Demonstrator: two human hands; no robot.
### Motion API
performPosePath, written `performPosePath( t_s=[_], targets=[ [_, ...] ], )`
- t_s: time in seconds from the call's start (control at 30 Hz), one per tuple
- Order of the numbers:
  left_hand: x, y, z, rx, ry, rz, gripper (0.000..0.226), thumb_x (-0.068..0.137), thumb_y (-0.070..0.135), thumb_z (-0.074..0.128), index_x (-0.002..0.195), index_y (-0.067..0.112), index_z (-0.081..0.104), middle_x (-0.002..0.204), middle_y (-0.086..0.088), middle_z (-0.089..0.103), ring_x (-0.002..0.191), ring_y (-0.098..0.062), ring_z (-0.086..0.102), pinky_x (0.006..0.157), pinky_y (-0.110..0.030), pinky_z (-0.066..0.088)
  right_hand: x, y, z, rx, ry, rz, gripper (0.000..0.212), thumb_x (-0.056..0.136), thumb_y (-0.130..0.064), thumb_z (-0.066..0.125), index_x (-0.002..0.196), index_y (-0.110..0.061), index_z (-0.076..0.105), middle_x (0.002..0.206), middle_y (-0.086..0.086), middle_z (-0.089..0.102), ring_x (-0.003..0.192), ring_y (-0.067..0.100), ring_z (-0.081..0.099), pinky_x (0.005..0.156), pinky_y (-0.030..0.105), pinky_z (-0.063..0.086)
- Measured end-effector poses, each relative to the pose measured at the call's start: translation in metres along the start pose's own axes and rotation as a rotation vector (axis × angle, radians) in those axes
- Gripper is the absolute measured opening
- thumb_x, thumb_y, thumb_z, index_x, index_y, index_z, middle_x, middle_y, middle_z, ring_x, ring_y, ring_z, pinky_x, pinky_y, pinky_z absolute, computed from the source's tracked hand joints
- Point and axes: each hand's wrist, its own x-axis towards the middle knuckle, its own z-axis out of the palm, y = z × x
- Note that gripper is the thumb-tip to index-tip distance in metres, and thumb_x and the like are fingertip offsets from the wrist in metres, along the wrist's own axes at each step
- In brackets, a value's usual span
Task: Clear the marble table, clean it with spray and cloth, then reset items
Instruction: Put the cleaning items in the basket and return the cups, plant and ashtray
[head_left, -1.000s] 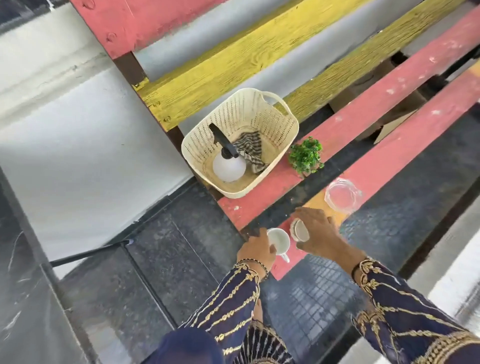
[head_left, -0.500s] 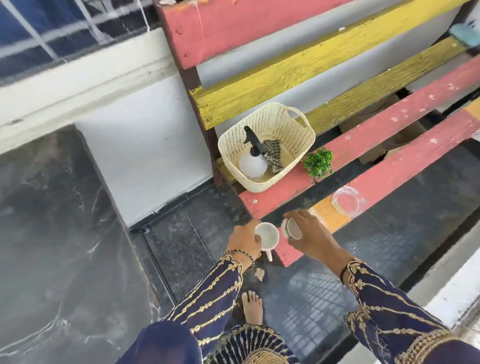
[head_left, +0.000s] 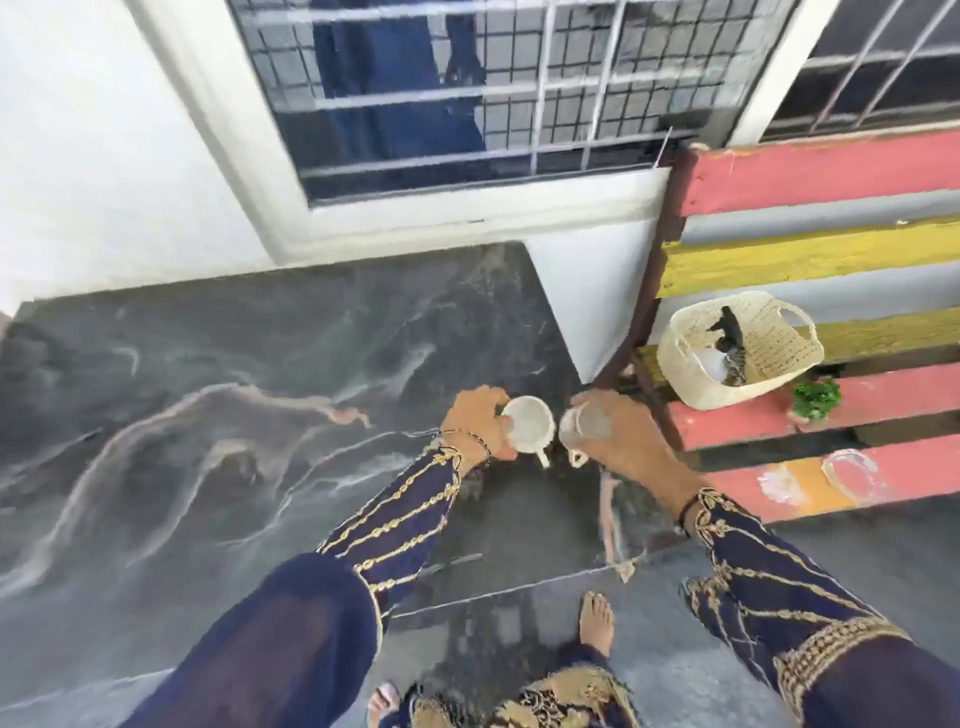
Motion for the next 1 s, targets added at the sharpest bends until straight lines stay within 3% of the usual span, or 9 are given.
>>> performPosePath(
  t_s=[0.1, 0.17, 0.33, 0.4, 0.5, 0.63, 0.73, 0.87, 1.0],
  targets=[
    [-0.02, -0.042, -0.041, 0.142, 0.051, -0.032, 0.023, 0.082, 0.013, 0.062, 0.1, 0.005, 0.073, 0.106, -0.014, 0.072, 0.103, -0.029, 0.068, 0.091, -0.031, 0.054, -0.013, -0.072, 0.039, -0.019, -0.047, -0.07, 0.045, 0.077, -0.033, 0.082, 0.117, -0.019, 0.068, 0.117, 0.005, 0.07, 0.11, 0.024, 0.064, 0.098, 0.033, 0.046],
    [-0.034, -0.064, -0.061, 0.252, 0.0, 0.003, 0.028, 0.083, 0.021, 0.065, 0.104, 0.006, 0.073, 0.109, -0.013, 0.072, 0.106, -0.029, 0.067, 0.094, -0.032, 0.053, -0.019, -0.116, 0.068, -0.06, -0.105, -0.092, 0.043, 0.08, -0.032, 0.078, 0.119, -0.017, 0.069, 0.12, 0.008, 0.07, 0.114, 0.026, 0.063, 0.101, 0.038, 0.046],
    [-0.04, -0.108, -0.084, 0.163, 0.02, -0.032, 0.032, 0.098, 0.017, 0.044, 0.119, 0.004, 0.064, 0.126, -0.015, 0.062, 0.121, -0.032, 0.056, 0.101, -0.037, 0.041, -0.02, -0.159, 0.111, -0.09, -0.154, -0.053, 0.049, 0.083, -0.026, 0.075, 0.13, -0.02, 0.063, 0.127, 0.007, 0.064, 0.12, 0.024, 0.058, 0.105, 0.033, 0.041],
    [-0.043, -0.113, -0.086, 0.113, -0.001, -0.045, 0.031, 0.097, 0.014, 0.044, 0.115, 0.001, 0.066, 0.119, -0.018, 0.065, 0.117, -0.032, 0.058, 0.099, -0.036, 0.043, -0.021, -0.161, 0.113, -0.058, -0.155, -0.032, 0.049, 0.082, -0.02, 0.077, 0.129, -0.017, 0.064, 0.127, 0.008, 0.064, 0.121, 0.025, 0.058, 0.105, 0.034, 0.04],
    [-0.054, -0.111, -0.089, 0.034, -0.027, -0.088, 0.025, 0.093, 0.025, 0.05, 0.088, 0.007, 0.068, 0.088, -0.013, 0.064, 0.101, -0.033, 0.065, 0.083, -0.035, 0.05, -0.027, -0.166, 0.115, -0.016, -0.132, 0.012, 0.048, 0.081, -0.015, 0.077, 0.127, -0.014, 0.066, 0.128, 0.01, 0.063, 0.123, 0.027, 0.058, 0.107, 0.038, 0.04],
    [-0.063, -0.121, -0.1, 0.017, -0.112, -0.068, 0.023, 0.077, 0.025, 0.071, 0.086, 0.005, 0.063, 0.092, -0.013, 0.067, 0.1, -0.032, 0.067, 0.084, -0.037, 0.054, -0.026, -0.176, 0.117, -0.03, -0.112, 0.009, 0.049, 0.079, -0.019, 0.081, 0.126, -0.016, 0.066, 0.13, 0.009, 0.06, 0.123, 0.027, 0.057, 0.108, 0.038, 0.039],
    [-0.073, -0.139, -0.107, 0.026, -0.001, -0.054, 0.026, 0.078, 0.024, 0.069, 0.091, 0.002, 0.065, 0.099, -0.015, 0.07, 0.098, -0.032, 0.067, 0.081, -0.032, 0.052, -0.023, -0.191, 0.123, -0.055, -0.137, -0.013, 0.049, 0.077, -0.019, 0.081, 0.124, -0.017, 0.066, 0.127, 0.009, 0.061, 0.119, 0.027, 0.058, 0.103, 0.033, 0.039],
    [-0.087, -0.172, -0.123, -0.038, 0.183, -0.138, 0.04, 0.08, 0.017, 0.064, 0.12, 0.013, 0.065, 0.116, -0.012, 0.068, 0.113, -0.028, 0.062, 0.1, -0.032, 0.048, -0.022, -0.209, 0.132, -0.096, -0.198, -0.077, 0.052, 0.074, -0.019, 0.082, 0.124, -0.018, 0.064, 0.122, 0.009, 0.061, 0.113, 0.027, 0.059, 0.096, 0.028, 0.038],
    [-0.102, -0.205, -0.15, -0.064, 0.345, -0.28, 0.024, 0.075, 0.017, 0.071, 0.098, 0.01, 0.074, 0.104, -0.015, 0.072, 0.102, -0.031, 0.065, 0.088, -0.032, 0.053, -0.023, -0.22, 0.144, -0.106, -0.276, -0.108, 0.056, 0.072, -0.02, 0.083, 0.125, -0.02, 0.062, 0.121, 0.009, 0.058, 0.112, 0.028, 0.057, 0.098, 0.033, 0.04]
  ],
)
